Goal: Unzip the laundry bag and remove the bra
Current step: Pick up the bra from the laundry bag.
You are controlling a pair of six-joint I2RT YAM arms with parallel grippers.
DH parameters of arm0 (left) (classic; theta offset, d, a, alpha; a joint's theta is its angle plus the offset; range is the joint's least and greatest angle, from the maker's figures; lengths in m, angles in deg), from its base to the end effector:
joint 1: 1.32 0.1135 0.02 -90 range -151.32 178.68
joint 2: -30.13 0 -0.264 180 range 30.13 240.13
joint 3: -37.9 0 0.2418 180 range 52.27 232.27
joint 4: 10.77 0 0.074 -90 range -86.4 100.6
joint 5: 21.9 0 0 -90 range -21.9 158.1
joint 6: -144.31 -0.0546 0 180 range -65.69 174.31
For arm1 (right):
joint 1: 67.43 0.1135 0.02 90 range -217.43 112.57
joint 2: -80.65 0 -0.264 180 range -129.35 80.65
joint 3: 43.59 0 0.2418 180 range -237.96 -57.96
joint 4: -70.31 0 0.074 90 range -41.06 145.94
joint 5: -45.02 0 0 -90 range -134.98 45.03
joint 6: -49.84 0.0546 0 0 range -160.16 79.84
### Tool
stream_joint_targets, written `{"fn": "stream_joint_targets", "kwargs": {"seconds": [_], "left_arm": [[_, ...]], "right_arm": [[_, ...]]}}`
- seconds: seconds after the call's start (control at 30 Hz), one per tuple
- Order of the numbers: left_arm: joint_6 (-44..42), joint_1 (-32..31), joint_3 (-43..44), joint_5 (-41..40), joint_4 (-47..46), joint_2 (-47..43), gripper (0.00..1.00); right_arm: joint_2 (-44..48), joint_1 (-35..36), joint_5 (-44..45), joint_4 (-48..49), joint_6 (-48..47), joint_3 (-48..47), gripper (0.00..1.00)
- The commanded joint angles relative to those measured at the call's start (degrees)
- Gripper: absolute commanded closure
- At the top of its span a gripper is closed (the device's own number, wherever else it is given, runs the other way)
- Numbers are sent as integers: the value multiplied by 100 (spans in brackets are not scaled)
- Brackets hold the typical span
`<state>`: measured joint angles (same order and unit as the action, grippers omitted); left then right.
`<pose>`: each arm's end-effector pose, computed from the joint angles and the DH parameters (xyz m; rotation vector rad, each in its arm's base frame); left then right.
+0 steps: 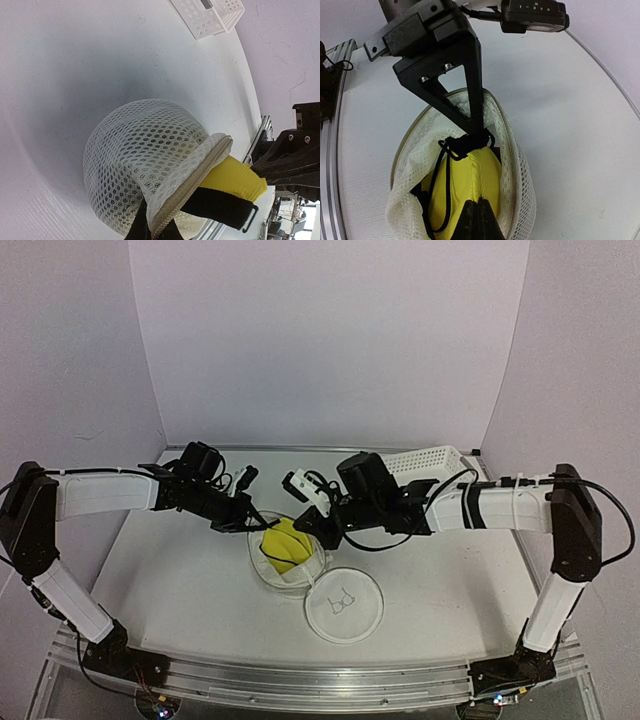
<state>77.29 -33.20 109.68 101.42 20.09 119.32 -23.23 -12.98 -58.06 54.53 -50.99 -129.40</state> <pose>0.2615 -0.1980 0.2159 0.4841 2.5004 -1.1164 0.2335 0.3479 0.2239 -1.3122 1.7969 0.6765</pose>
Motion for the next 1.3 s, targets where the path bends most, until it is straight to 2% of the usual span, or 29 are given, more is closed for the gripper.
{"fn": "stream_joint_targets", "kwargs": {"seconds": [0.0, 0.23, 0.4, 0.93, 1.27], "left_arm": [[92, -3, 128, -109, -177, -30, 100], [101, -3, 176, -29, -170, 83, 100], [77, -8, 183, 36, -190, 89, 100], [153, -3, 101, -85, -221, 184, 100], [171, -41, 138, 115, -325, 285, 100]], "right_arm": [[589, 51, -42, 475, 222, 321, 100], [1039, 173, -38, 883, 450, 958, 100], [950, 371, -120, 985, 559, 1080, 100], [2280, 659, 1478, 1724, 648, 1427, 100], [2592, 698, 2529, 2043, 655, 1509, 100]]}}
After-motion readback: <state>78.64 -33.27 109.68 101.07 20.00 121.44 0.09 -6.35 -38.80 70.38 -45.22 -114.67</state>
